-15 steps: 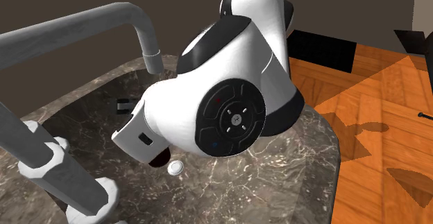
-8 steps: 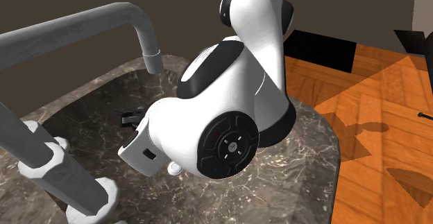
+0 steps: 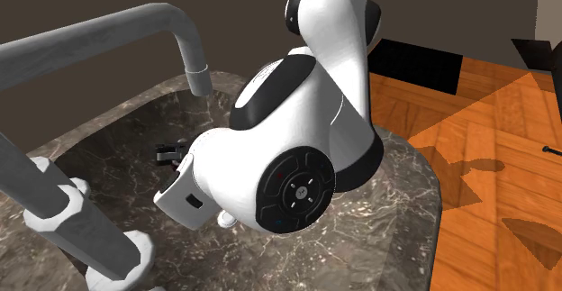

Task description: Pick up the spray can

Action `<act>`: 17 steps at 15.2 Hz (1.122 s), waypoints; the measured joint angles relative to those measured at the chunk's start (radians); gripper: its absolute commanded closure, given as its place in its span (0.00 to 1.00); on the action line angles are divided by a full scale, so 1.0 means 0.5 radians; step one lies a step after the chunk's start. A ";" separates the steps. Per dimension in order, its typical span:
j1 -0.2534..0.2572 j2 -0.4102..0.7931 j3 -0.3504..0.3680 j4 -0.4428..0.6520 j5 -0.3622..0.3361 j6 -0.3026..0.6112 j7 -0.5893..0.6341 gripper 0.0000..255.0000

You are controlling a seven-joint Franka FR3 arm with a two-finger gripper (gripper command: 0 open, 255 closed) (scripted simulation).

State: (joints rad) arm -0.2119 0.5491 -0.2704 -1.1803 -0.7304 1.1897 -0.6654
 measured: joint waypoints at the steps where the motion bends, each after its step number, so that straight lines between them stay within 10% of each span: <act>1: 0.000 0.001 0.000 0.001 0.000 0.000 0.000 1.00; 17: 0.001 0.097 -0.044 0.444 -0.077 -0.241 -0.288 1.00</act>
State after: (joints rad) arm -0.2116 0.5977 -0.2925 -0.9582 -0.7691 1.0693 -0.8096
